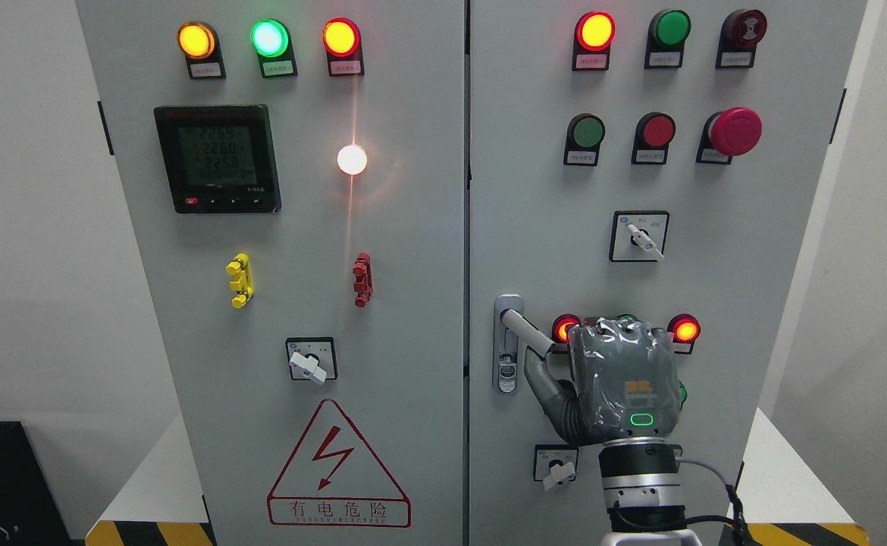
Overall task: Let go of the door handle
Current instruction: 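Hold the turned latch handle in the right hand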
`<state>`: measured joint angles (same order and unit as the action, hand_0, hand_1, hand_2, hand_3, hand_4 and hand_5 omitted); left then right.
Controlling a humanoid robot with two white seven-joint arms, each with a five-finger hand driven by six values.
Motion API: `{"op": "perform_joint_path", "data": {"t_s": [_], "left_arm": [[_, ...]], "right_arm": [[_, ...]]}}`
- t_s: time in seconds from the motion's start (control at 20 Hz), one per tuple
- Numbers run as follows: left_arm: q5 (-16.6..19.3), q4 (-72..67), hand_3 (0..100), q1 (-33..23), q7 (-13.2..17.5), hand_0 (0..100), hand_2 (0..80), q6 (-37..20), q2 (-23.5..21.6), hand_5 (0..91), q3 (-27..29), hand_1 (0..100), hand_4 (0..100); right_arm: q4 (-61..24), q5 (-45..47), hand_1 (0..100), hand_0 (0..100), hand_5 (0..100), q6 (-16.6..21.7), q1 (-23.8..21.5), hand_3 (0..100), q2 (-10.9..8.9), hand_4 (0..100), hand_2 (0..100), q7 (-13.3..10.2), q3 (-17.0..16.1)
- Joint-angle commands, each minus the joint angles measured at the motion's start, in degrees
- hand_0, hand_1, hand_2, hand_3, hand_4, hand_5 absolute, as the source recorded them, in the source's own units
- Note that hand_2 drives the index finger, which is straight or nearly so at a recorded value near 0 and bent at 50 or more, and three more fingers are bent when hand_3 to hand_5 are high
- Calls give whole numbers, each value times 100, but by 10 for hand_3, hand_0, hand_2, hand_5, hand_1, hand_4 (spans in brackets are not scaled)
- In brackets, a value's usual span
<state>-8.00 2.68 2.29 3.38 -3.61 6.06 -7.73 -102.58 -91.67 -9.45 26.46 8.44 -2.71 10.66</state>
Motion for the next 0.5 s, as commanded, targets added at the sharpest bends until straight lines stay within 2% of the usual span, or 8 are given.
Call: {"op": "perform_joint_path", "data": {"t_s": [0.0, 0.45], "left_arm": [[0, 4, 0, 0, 5, 120, 0, 1, 0, 0, 0, 556, 0], [0, 4, 0, 0, 5, 120, 0, 10, 0, 0, 0, 556, 0]], "right_arm": [[-8, 0, 343, 513, 1000, 4, -1, 1000, 0, 1000, 1000, 7, -20], [-8, 0, 343, 514, 1000, 4, 8, 1000, 0, 1000, 1000, -2, -29]]}}
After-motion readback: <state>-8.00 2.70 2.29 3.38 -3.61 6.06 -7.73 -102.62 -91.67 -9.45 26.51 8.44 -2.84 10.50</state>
